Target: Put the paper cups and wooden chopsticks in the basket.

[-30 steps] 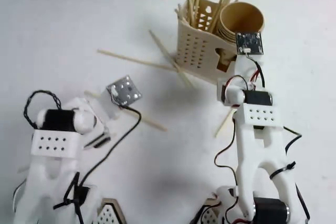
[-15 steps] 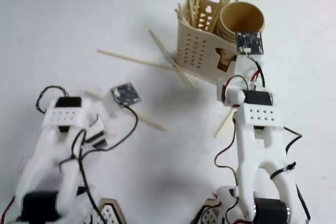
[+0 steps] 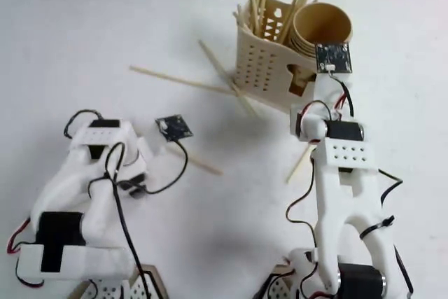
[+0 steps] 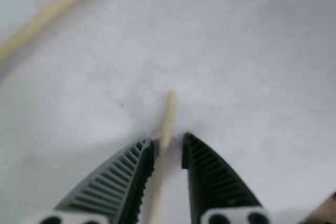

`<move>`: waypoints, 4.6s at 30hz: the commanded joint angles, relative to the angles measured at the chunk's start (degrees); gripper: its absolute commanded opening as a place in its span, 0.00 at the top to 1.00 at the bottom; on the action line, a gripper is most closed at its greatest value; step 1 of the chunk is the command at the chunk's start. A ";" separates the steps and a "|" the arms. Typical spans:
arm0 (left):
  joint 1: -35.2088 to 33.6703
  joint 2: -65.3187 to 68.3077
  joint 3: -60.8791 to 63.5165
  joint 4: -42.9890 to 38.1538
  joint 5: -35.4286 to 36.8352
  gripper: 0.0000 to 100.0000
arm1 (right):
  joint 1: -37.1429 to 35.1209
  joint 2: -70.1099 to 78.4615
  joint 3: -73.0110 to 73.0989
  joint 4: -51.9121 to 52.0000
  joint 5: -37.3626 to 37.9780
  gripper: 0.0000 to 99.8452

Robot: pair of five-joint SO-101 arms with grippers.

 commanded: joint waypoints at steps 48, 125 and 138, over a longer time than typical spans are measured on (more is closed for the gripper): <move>30.46 -26.15 -60.57 -5.36 33.14 0.98 | 0.40 -2.86 -0.70 -0.84 -0.09 0.98; 30.73 7.34 -120.44 39.12 45.89 0.89 | 8.22 0.84 -14.59 15.87 -8.26 0.93; 28.44 7.60 -119.82 40.35 46.51 0.89 | 13.23 25.89 -32.62 15.87 -13.54 0.93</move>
